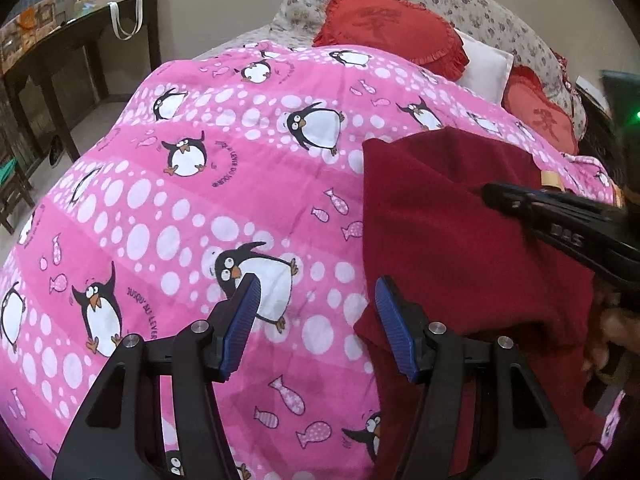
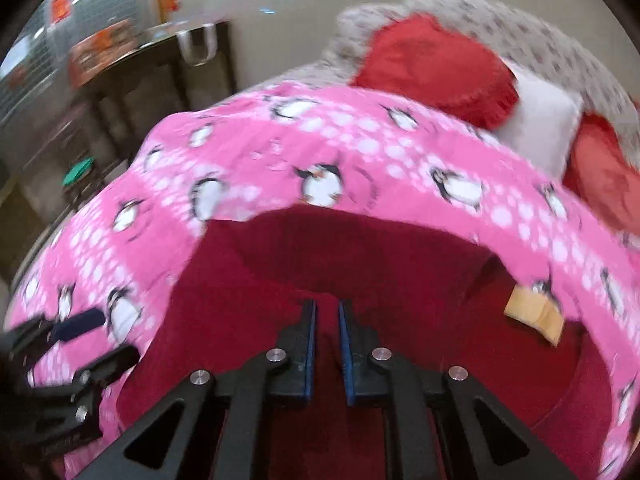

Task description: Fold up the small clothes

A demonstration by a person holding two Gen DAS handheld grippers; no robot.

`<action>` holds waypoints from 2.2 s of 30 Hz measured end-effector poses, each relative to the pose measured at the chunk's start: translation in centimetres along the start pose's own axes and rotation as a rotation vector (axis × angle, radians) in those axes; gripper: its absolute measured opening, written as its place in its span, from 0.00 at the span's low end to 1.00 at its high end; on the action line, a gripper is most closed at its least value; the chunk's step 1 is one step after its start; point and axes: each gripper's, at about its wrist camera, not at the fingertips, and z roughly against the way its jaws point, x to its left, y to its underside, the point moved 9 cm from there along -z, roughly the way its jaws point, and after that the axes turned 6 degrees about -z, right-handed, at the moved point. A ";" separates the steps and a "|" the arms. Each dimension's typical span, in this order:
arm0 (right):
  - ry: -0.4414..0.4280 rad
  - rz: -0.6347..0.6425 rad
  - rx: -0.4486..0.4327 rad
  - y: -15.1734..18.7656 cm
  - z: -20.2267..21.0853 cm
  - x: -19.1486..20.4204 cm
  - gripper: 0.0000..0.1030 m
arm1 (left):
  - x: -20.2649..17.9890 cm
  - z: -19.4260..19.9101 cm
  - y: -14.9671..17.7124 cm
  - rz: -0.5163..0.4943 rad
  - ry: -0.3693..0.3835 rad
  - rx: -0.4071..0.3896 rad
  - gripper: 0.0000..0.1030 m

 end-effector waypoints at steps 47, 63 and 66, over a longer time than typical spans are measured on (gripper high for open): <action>0.175 -0.314 -0.090 9.9 11.6 -18.3 0.05 | -5.5 0.5 1.1 -0.038 -0.038 0.045 0.66; 0.223 -0.423 -0.116 11.1 14.0 -21.7 0.35 | -7.7 -0.9 1.3 -0.122 -0.063 0.051 0.66; 0.193 -0.406 -0.173 10.9 16.1 -20.4 0.39 | -7.6 -1.1 1.2 -0.110 -0.064 0.055 0.66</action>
